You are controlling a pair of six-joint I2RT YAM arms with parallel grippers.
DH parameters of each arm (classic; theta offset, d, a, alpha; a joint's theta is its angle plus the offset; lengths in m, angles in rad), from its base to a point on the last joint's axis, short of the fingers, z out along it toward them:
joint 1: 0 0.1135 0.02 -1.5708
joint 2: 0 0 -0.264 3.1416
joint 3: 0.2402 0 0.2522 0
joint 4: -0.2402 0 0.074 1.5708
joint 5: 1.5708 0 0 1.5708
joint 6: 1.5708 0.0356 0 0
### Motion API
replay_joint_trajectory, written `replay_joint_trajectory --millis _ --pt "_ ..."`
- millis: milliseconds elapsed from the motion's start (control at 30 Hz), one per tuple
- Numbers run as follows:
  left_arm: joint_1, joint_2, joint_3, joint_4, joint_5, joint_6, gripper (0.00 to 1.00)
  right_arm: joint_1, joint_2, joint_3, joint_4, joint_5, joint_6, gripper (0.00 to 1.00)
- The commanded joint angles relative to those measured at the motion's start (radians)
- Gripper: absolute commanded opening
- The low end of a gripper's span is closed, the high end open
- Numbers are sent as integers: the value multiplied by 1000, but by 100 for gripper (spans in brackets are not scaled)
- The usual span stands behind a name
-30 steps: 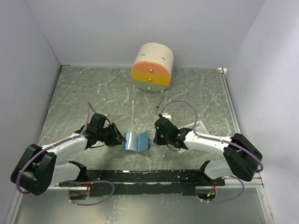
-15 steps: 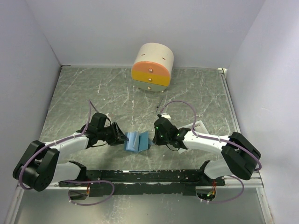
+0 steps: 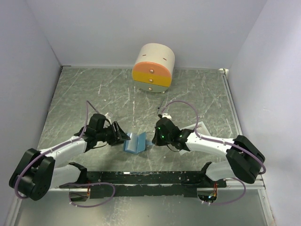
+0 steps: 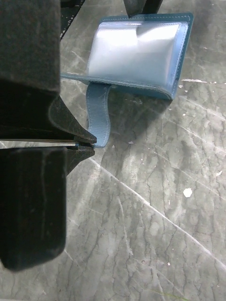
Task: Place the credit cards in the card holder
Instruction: Open the card holder at the center of the board.
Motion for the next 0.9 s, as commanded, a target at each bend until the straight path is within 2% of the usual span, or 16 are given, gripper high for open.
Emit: replay_joint_trajectory --millis 0,267,500,567,700,867 --pt "-6 60 0 37 18 26 56 -4 2 2 12 11 -9 0" --pt "-6 58 -19 86 31 14 46 -5 25 -8 18 18 -5 0" --pt "-5 56 -37 121 68 -2 13 5 55 26 -12 13 -38 0" --pt "-6 38 -28 90 69 -2 7 15 56 69 -76 31 -27 8" --pt "-6 -29 16 -32 41 7 7 18 9 126 -138 10 -10 25" --pt "-6 -87 121 -300 -113 67 7 59 -44 179 -131 -24 33 30"
